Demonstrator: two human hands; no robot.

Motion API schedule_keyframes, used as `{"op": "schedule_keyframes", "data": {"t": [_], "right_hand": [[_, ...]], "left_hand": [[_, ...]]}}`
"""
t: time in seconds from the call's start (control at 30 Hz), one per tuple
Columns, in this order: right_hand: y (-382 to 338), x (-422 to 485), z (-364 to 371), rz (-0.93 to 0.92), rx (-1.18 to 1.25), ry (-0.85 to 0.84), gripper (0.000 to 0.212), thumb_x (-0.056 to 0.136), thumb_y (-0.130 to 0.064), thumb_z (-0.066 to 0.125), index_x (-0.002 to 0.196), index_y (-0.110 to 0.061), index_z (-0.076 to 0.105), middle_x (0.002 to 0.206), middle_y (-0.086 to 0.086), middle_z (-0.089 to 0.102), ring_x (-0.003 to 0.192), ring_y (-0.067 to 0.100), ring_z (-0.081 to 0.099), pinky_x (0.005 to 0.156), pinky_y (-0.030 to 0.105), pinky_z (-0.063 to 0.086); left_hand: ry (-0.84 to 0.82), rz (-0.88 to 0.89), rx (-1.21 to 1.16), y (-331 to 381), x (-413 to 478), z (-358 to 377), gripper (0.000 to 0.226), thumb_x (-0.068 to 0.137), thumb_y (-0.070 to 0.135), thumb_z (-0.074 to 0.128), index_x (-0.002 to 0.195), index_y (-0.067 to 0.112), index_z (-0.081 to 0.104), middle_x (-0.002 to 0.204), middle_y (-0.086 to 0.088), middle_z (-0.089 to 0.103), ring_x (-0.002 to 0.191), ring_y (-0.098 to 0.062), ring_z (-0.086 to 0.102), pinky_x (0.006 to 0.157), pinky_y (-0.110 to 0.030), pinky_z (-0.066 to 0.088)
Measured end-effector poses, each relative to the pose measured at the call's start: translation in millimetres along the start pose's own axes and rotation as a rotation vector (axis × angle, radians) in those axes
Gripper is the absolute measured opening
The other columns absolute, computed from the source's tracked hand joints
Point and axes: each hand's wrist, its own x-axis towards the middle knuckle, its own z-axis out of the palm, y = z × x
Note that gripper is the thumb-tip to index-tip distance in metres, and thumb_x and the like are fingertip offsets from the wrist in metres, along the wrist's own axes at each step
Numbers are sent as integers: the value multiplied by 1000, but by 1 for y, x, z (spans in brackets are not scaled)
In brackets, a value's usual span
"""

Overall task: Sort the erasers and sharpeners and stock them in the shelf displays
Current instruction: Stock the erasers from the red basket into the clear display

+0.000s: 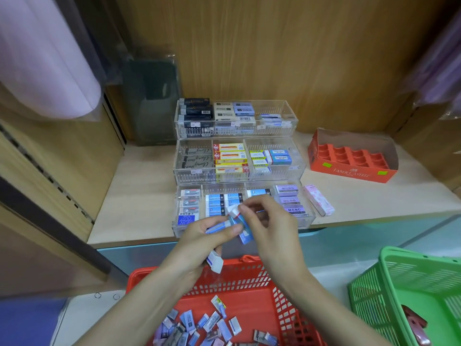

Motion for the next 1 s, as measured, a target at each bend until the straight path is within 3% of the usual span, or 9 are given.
{"op": "schedule_keyframes", "data": {"t": [0.1, 0.23, 0.33, 0.43, 0.53, 0.63, 0.73, 0.9, 1.0], "right_hand": [[1, 2, -3, -96, -143, -132, 24, 88, -24, 61, 108, -16, 69, 98, -4, 65, 91, 2, 57, 82, 9, 41], [-6, 19, -18, -12, 52, -268, 40, 87, -10, 65, 108, -43, 58, 105, -6, 56, 100, -3, 54, 89, 8, 37], [-3, 41, -34, -38, 4, -258, 35, 85, -8, 65, 110, -33, 65, 106, -5, 65, 101, 4, 58, 90, 16, 42], [8, 84, -56, -111, -249, -138, 27, 84, -10, 67, 110, -14, 69, 108, -1, 68, 103, 13, 59, 89, 18, 39], [23, 143, -76, -202, -564, -83, 23, 82, -10, 68, 106, -7, 70, 105, 9, 70, 100, 25, 61, 83, 22, 37], [44, 189, -75, -199, -781, -187, 18, 83, -11, 65, 100, -10, 70, 102, 9, 71, 99, 29, 62, 84, 33, 44], [62, 205, -65, -159, -1016, -295, 12, 85, -18, 61, 95, -17, 68, 102, 6, 70, 100, 29, 59, 80, 32, 36], [71, 208, -61, -180, -1070, -158, 15, 86, -20, 62, 99, -20, 68, 111, 3, 57, 112, 24, 47, 79, 32, 28], [71, 214, -55, -164, -1139, -152, 13, 87, -17, 58, 96, -23, 65, 105, 1, 63, 110, 23, 45, 77, 32, 24]], "left_hand": [[69, 37, -48, -1, 5, -1, 5, 83, 10, 63, 81, 9, 67, 51, 2, 58, 32, 1, 32, 34, -11, 24], [95, 93, -55, 10, 11, 7, 7, 86, 9, 61, 88, 6, 66, 38, 8, 49, 31, 1, 34, 35, -11, 25], [126, 106, -87, 17, 24, 16, 12, 85, 9, 63, 96, 5, 67, 39, 11, 47, 32, 1, 33, 35, -12, 25], [175, 100, -112, 16, 41, 17, 14, 84, 12, 65, 96, 5, 69, 40, 8, 35, 34, -3, 27, 35, -15, 21], [196, 89, -108, 12, 51, 9, 19, 84, 15, 66, 98, 3, 69, 43, 3, 31, 37, -5, 26, 37, -16, 21], [208, 70, -135, 8, 55, 2, 23, 84, 18, 66, 104, 9, 69, 45, 1, 29, 38, -8, 24, 38, -18, 19], [204, 77, -150, 6, 58, 0, 21, 85, 17, 64, 104, 10, 69, 41, 6, 37, 38, -7, 25, 37, -16, 21], [206, 53, -174, 5, 62, 3, 30, 81, 20, 67, 109, 11, 67, 41, 6, 37, 36, -8, 29, 47, -16, 32], [210, 37, -198, 5, 62, 5, 40, 72, 27, 70, 110, 13, 68, 46, 1, 28, 38, -10, 27, 56, -24, 30]]}}
